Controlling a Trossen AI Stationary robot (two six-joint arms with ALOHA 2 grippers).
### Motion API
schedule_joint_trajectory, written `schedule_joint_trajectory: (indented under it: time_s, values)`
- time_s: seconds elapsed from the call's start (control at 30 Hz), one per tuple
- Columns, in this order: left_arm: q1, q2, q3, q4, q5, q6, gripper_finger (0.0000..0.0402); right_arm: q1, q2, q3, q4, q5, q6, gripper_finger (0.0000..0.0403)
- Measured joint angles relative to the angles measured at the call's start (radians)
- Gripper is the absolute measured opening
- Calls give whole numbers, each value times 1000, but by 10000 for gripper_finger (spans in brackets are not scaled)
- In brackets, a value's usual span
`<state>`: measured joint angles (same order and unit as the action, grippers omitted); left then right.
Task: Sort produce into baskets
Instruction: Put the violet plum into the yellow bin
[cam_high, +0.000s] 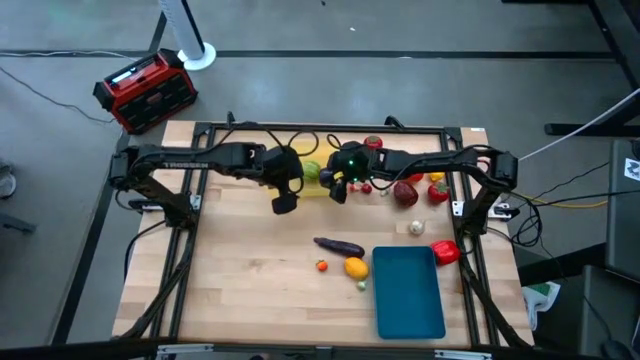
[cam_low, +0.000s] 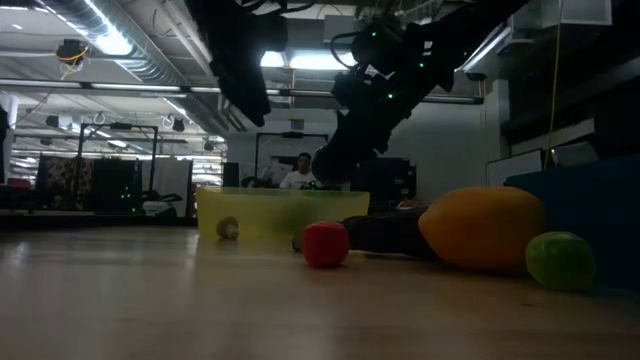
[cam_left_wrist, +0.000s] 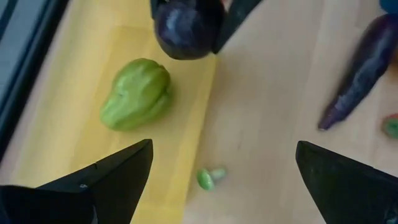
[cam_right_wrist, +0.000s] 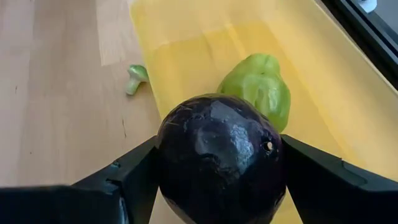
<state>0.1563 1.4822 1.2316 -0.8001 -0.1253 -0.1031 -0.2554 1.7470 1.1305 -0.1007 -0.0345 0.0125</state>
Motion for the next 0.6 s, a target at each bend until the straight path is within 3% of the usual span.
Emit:
schedule_joint_trajectory:
  time_s: [0.3,0.43,0.6]
  values:
    - [-95,5,0,31,0,-54,389,0,0,0,0,-32,-93,297]
    - [-137,12,0,69,0,-54,389,0,0,0,-1,-79,-93,321]
    - [-167,15,0,97,0,-55,389,0,0,0,-2,-33,-90,353]
